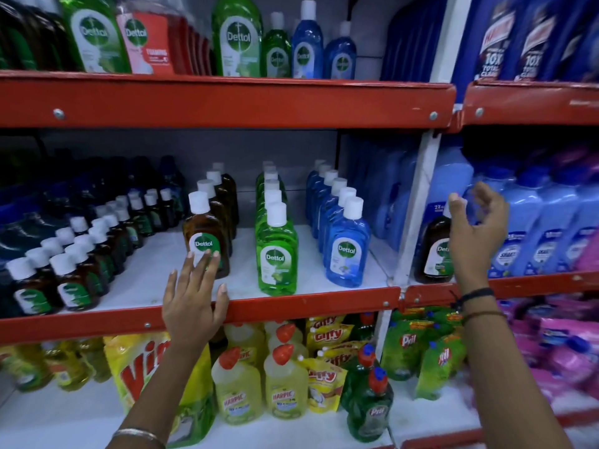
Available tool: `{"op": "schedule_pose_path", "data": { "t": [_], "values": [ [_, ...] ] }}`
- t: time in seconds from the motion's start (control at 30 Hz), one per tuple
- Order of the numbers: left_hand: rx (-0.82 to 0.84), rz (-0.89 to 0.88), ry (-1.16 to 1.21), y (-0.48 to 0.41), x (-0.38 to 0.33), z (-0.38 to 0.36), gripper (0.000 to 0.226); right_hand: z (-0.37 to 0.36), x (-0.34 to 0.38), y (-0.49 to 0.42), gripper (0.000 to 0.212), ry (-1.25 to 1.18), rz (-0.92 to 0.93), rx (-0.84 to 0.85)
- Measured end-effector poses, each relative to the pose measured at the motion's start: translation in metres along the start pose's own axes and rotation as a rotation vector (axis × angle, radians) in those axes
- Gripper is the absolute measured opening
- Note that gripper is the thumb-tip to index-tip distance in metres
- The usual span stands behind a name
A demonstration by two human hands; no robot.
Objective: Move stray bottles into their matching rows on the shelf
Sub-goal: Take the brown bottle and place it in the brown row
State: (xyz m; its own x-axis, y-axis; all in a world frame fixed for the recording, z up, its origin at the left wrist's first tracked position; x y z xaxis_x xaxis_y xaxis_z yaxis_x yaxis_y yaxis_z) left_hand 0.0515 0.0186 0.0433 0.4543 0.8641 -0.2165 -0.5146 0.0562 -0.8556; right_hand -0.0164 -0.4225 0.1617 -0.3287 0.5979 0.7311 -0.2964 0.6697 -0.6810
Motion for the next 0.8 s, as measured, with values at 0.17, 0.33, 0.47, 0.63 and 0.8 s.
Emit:
{"op": "schedule_pose_path", "data": {
  "t": [0.17,0.33,0.47,0.63,0.8],
  "values": [
    [-0.002,-0.004,-0.012,0.0,0.0,0.0,0.053,-0.019,-0.038,-0.018,0.052,0.178,-0.112,0.339],
    [-0.014,-0.004,-0.018,0.001,-0.001,0.001,0.053,-0.014,-0.047,-0.03,0.047,0.124,-0.146,0.349],
    [-0.015,-0.009,-0.015,0.001,-0.002,0.002,0.053,-0.004,-0.042,-0.029,0.045,0.061,-0.155,0.275],
    [0.012,0.002,-0.002,0.001,-0.001,0.0,0.054,0.012,-0.005,-0.022,0.041,0.0,-0.115,0.13],
    [0.052,0.025,0.02,0.001,0.0,0.001,0.056,0.015,0.037,-0.006,0.041,0.03,-0.06,0.126]
  ]
}}
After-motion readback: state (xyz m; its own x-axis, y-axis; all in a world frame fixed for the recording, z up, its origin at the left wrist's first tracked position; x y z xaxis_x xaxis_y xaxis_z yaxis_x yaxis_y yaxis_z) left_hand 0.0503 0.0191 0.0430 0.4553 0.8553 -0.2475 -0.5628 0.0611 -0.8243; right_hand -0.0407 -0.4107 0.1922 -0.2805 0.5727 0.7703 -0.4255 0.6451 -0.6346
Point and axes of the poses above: each hand's wrist, its own y-axis away from the middle knuckle, its own z-axis out of the back of the hand, x = y × z, the point moved 7 cm from there along -y, towards the middle knuckle, and after that the axes turned 10 degrees about y, right-handed, at the moved point
